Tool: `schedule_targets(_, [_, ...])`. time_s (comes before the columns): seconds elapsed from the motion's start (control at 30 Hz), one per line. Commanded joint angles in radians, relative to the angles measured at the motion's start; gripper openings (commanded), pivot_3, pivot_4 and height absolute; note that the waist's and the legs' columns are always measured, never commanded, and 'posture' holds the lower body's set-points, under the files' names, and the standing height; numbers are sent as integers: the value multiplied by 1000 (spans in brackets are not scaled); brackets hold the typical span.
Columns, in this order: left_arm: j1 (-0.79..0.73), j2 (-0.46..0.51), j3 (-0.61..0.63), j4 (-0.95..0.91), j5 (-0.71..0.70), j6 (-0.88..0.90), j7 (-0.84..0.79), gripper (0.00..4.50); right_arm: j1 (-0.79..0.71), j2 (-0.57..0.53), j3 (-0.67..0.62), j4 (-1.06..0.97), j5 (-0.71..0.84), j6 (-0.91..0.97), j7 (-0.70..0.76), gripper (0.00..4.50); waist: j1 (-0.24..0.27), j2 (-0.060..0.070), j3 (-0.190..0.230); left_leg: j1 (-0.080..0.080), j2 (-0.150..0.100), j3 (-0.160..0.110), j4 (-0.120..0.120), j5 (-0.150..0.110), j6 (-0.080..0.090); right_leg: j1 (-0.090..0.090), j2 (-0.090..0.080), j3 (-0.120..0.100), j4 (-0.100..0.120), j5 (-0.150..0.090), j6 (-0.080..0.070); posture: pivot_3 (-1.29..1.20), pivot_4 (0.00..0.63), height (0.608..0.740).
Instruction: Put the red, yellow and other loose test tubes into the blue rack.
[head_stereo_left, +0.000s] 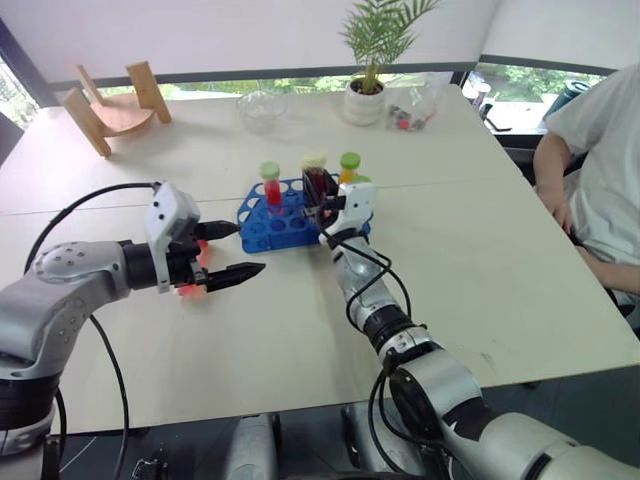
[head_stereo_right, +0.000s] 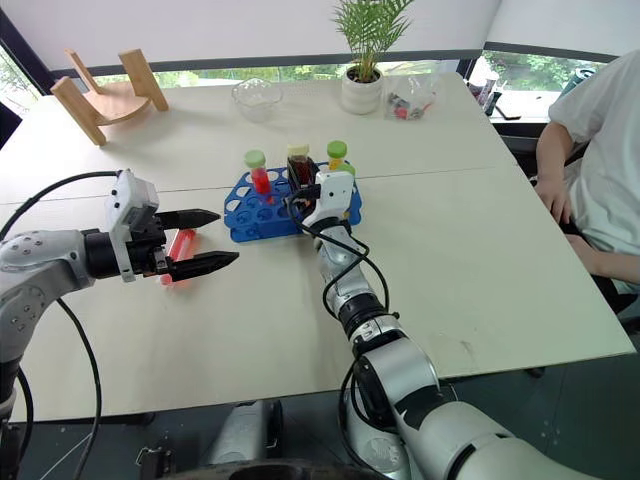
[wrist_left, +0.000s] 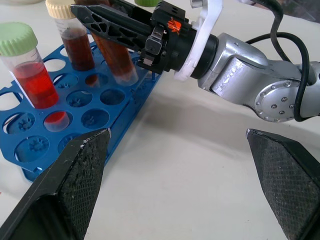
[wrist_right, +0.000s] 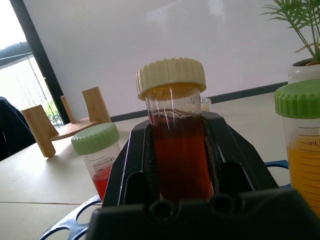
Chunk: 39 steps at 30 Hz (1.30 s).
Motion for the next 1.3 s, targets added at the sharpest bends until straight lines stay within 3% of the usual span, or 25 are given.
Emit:
schedule_targets(0.03, [-18,2,17,-25,-14,-1,5,4500,8,129,-6,23,1,5,15,828,0,0,0,0,0,0,0,0,0,0,0,0,0,0,0,0,150,740])
schedule_targets(0.1, [-18,1,16,-23,-14,-1,8,4500,30,128,1,18,-2,3,31,828,-1,0,0,0,0,0,0,0,0,0,0,0,0,0,0,0,150,740])
schedule_targets(0.33, [-11,-6,18,-16,-7,-7,9,4500,153,94,65,-77,-52,-48,75,4217,-6,1,0,-1,0,0,-1,0,0,-2,0,0,0,0,0,0,150,740])
schedule_targets(0.37, [-10,-7,18,-15,-6,-8,9,4500,169,89,71,-96,-54,-51,77,4443,-6,1,0,-1,0,0,-1,0,0,-2,0,0,0,0,0,0,150,740])
schedule_targets(0.6, [-11,-23,3,-9,4,-17,11,4500,275,57,129,-294,-67,48,99,4443,2,0,0,-2,0,0,-1,0,0,-2,0,0,-2,0,0,0,150,740])
schedule_targets(0.73, [15,-30,20,-19,8,-10,32,4500,406,-34,161,-652,-25,209,164,4443,7,0,0,-2,0,-1,-1,0,0,-2,0,0,-2,0,0,0,150,740])
schedule_targets(0.87, [71,17,57,-17,60,2,80,4500,546,-231,135,-1095,83,577,261,4443,8,0,0,-3,0,-1,-2,0,0,-2,-1,0,-2,0,0,0,150,740])
schedule_targets(0.97, [62,45,45,12,126,15,141,4500,582,-411,93,-1298,186,831,345,4443,11,0,0,-3,0,-1,-1,0,0,-2,-1,0,-2,0,0,0,150,740])
schedule_targets(1.17, [-109,41,-22,113,150,256,294,4500,516,-696,-40,-1510,464,1151,539,4443,11,-1,2,-2,0,-1,0,0,0,-1,1,0,-3,-1,0,0,150,740])
schedule_targets(1.3, [-263,-3,-111,226,176,502,384,4500,420,-853,-83,-1514,557,1234,694,4443,10,-4,2,-2,-1,-1,1,0,0,0,1,0,-3,-1,1,0,150,740])
